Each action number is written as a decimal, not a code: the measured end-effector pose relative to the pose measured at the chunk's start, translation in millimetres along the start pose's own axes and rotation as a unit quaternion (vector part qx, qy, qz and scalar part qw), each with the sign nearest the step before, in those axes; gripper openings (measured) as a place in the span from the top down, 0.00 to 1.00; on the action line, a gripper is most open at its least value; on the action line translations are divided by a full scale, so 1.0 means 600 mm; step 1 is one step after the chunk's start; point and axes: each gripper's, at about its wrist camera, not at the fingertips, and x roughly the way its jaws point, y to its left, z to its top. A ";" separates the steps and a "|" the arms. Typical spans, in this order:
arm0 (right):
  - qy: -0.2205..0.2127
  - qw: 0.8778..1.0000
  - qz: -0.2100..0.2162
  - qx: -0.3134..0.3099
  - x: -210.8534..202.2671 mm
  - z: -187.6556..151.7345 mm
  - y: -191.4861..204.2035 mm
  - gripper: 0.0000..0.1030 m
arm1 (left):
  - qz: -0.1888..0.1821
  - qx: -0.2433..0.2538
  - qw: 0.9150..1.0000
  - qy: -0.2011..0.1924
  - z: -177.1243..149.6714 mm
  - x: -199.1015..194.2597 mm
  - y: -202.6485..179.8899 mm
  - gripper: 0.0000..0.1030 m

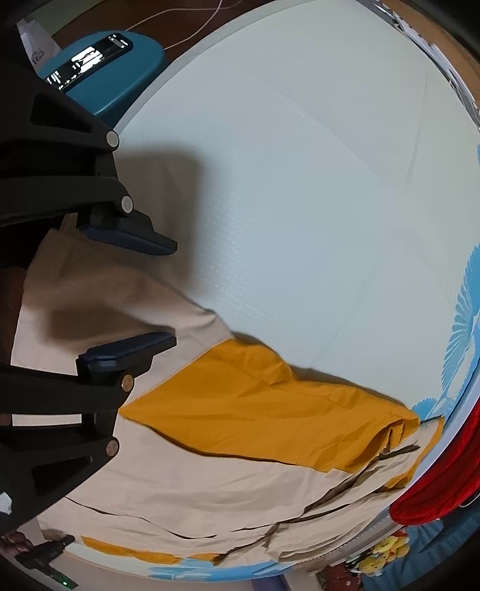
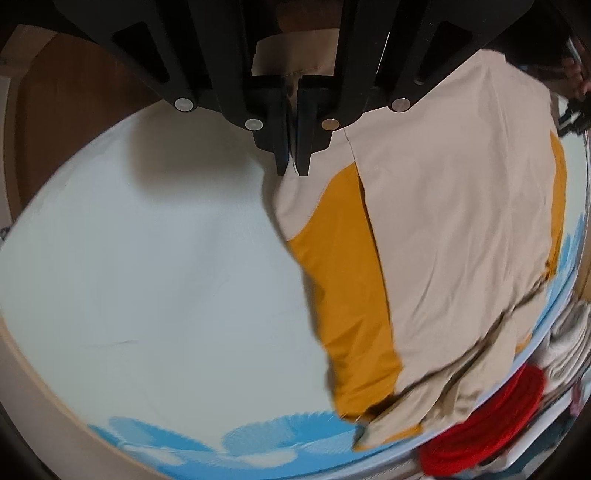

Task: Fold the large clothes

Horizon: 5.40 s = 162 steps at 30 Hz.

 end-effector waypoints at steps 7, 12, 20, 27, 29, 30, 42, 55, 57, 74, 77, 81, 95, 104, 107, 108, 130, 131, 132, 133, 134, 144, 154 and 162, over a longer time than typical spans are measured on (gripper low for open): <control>0.026 0.999 -0.013 -0.016 0.015 -0.004 0.006 0.88 | 0.001 0.042 0.999 0.016 -0.007 0.004 -0.018 0.65; 0.040 0.999 -0.022 0.015 0.023 -0.009 -0.015 0.72 | 0.005 0.053 0.999 -0.003 -0.014 -0.023 -0.018 0.91; 0.050 0.998 -0.036 -0.008 0.032 -0.015 -0.005 0.72 | 0.036 0.074 0.996 0.023 -0.015 0.009 -0.029 0.78; 0.045 0.998 -0.035 -0.023 0.023 -0.023 0.001 0.72 | 0.044 0.085 0.995 0.017 -0.021 0.006 -0.033 0.78; 0.045 0.998 -0.034 -0.028 0.021 -0.027 0.005 0.72 | 0.052 0.097 0.994 0.016 -0.024 0.007 -0.039 0.78; 0.046 0.998 -0.035 -0.031 0.025 -0.024 0.009 0.72 | 0.056 0.102 0.993 0.015 -0.026 0.007 -0.042 0.79; -0.003 0.998 -0.006 -0.058 -0.005 -0.010 0.042 0.97 | 0.071 0.164 0.984 -0.019 -0.051 -0.031 -0.076 0.99; -0.174 0.976 0.101 -0.087 -0.247 0.019 0.070 0.98 | -0.052 0.287 0.949 -0.117 -0.068 -0.264 -0.136 0.99; -0.181 0.973 0.111 -0.089 -0.268 0.014 0.072 0.98 | -0.071 0.300 0.943 -0.123 -0.070 -0.293 -0.139 0.99; -0.244 0.956 0.147 -0.067 -0.437 -0.052 0.000 0.98 | -0.122 0.290 0.941 -0.121 -0.071 -0.418 -0.112 0.99; -0.240 0.959 0.143 -0.055 -0.414 -0.005 0.004 0.98 | -0.120 0.264 0.949 -0.120 -0.010 -0.378 -0.128 0.99; -0.216 0.967 0.122 -0.051 -0.341 0.105 0.027 0.98 | -0.122 0.212 0.963 -0.110 0.090 -0.303 -0.158 0.99; -0.116 0.989 0.074 -0.050 -0.026 0.399 0.114 0.98 | -0.057 0.153 0.986 -0.037 0.291 -0.055 -0.235 0.99; -0.059 0.992 0.113 -0.017 0.033 0.457 0.091 0.89 | -0.080 0.158 0.984 -0.025 0.335 -0.046 -0.246 0.88; -0.081 0.986 0.142 0.012 0.009 0.457 0.072 0.81 | -0.108 0.118 0.986 -0.039 0.339 -0.064 -0.224 0.82; -0.097 0.984 0.148 0.022 -0.003 0.456 0.063 0.77 | -0.102 0.111 0.987 -0.050 0.338 -0.071 -0.220 0.78; 0.020 0.996 0.069 -0.043 0.128 0.398 0.088 0.50 | -0.046 0.111 0.993 -0.010 0.322 0.034 -0.224 0.65; 0.020 0.996 0.068 -0.046 0.130 0.397 0.088 0.51 | -0.047 0.115 0.992 -0.012 0.323 0.035 -0.228 0.68; 0.019 0.996 0.068 -0.047 0.131 0.398 0.089 0.53 | -0.047 0.120 0.992 -0.014 0.323 0.036 -0.231 0.84; 0.015 0.996 0.070 -0.051 0.129 0.397 0.091 0.76 | -0.045 0.128 0.991 -0.017 0.325 0.035 -0.236 0.97; 0.009 0.996 0.070 -0.059 0.124 0.397 0.095 0.93 | -0.042 0.135 0.990 -0.028 0.328 0.028 -0.240 0.99; -0.203 0.972 0.111 -0.032 -0.045 0.429 0.110 0.97 | -0.066 0.132 0.965 -0.218 0.360 -0.095 -0.270 1.00; -0.145 0.989 0.029 0.005 0.084 0.483 0.141 0.97 | -0.032 0.108 0.975 -0.192 0.412 -0.007 -0.291 1.00; -0.221 0.975 -0.004 -0.012 0.067 0.519 0.188 0.98 | -0.012 0.115 0.970 -0.212 0.450 0.034 -0.317 1.00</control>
